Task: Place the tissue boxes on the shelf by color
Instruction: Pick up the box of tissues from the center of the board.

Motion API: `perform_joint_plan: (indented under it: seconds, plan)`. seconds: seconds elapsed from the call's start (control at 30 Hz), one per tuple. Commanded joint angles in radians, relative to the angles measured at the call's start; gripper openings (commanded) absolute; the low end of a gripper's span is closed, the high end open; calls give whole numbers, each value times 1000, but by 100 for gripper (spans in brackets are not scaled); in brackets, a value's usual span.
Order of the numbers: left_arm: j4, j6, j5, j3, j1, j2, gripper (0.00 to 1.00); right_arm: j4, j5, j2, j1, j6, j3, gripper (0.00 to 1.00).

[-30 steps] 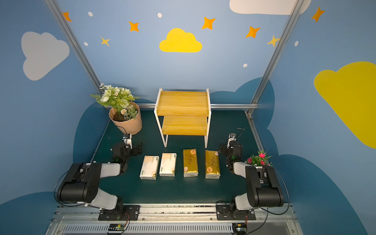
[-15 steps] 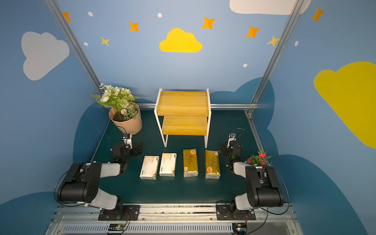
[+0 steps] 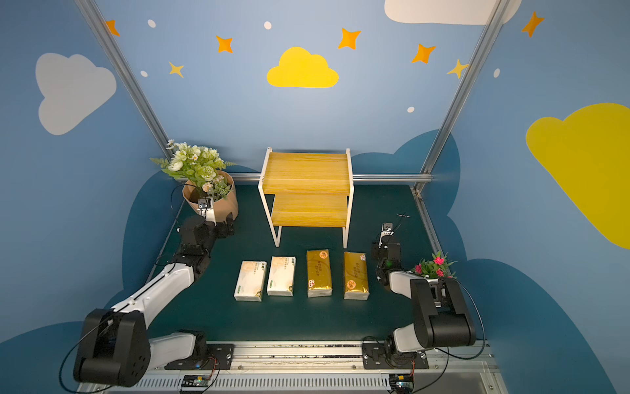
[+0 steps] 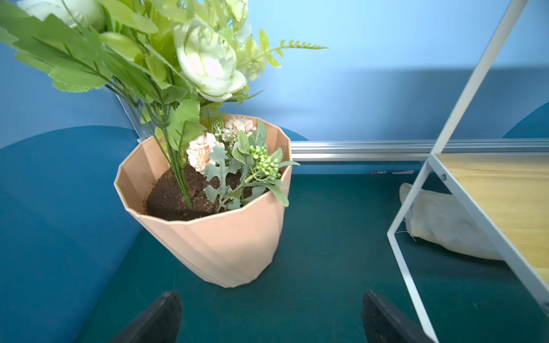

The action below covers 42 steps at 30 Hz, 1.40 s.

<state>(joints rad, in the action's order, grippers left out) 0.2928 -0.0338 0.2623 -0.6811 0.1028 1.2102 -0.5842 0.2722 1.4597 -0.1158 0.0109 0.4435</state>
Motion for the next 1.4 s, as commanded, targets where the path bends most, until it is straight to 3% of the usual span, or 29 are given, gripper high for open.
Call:
perform_joint_plan:
  seconds: [0.0,0.1,0.17,0.27,0.43,0.53,0.63,0.8,1.07,1.37]
  plan:
    - [-198,-101,11,5,42,-24,100,-28,22,-20,-5,-11,7,57]
    - [-264,-139,4,20,130,-52,100,-9,4,-30,-4,-15,14,58]
    - [-318,-172,30,25,182,-76,100,24,79,-43,1,11,57,63]
    - [-392,-245,32,31,242,-114,100,336,63,-108,20,49,184,64]
    - [-469,-291,39,40,318,-170,100,508,46,-215,-57,79,266,62]
    - [-496,-293,35,28,366,-169,100,703,9,-303,-112,211,302,74]
    - [-488,-286,52,22,409,-148,100,937,-51,-362,-140,365,341,80]
    - [-446,-274,100,2,444,-92,100,1183,-136,-425,-192,499,360,96]
    - [-389,-272,106,-15,449,-20,100,1356,-222,-352,-243,513,430,98]
    - [-354,-272,96,-4,450,20,100,1364,-265,-277,-271,496,427,98]
